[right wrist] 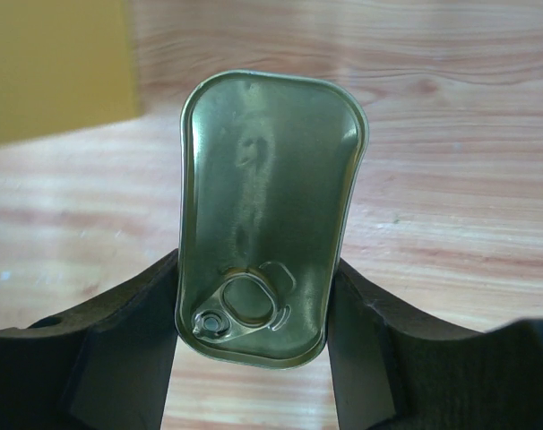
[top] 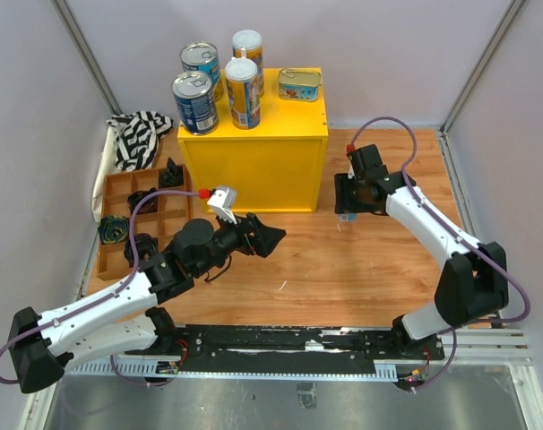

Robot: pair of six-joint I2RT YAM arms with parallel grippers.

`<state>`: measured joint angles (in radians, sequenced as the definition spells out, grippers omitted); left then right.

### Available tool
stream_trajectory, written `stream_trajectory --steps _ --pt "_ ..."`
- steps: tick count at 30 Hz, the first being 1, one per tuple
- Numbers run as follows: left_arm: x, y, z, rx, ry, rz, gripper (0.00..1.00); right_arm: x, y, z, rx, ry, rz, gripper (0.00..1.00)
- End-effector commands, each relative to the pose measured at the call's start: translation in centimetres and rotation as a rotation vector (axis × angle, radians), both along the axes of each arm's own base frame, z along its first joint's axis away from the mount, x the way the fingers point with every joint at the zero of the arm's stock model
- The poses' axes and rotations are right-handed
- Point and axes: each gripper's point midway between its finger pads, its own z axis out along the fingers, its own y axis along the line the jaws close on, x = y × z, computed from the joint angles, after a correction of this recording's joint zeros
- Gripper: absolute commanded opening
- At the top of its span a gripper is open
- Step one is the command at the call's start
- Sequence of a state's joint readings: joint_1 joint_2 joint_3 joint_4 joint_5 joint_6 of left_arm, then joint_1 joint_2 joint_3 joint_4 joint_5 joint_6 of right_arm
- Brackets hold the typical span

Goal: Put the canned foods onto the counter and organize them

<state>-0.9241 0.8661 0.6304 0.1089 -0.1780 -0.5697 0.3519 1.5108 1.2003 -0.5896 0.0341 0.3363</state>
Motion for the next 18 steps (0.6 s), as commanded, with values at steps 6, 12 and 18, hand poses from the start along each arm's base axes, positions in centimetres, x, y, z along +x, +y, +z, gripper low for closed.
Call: stream_trajectory --steps 6,12,18 --pt "-0.3 0.7 3.2 -0.088 -0.006 0.019 0.94 -4.5 5.8 11.8 0.024 -0.254 0.386 0.04" --pt "-0.3 0.6 4.2 -0.1 -0.011 0.014 0.93 -6.1 8.1 17.9 0.014 -0.351 0.487 0.03" --pt "-0.4 0.5 4.9 -0.11 -0.018 0.01 0.93 -6.7 9.9 22.8 0.007 -0.445 0.548 0.03"
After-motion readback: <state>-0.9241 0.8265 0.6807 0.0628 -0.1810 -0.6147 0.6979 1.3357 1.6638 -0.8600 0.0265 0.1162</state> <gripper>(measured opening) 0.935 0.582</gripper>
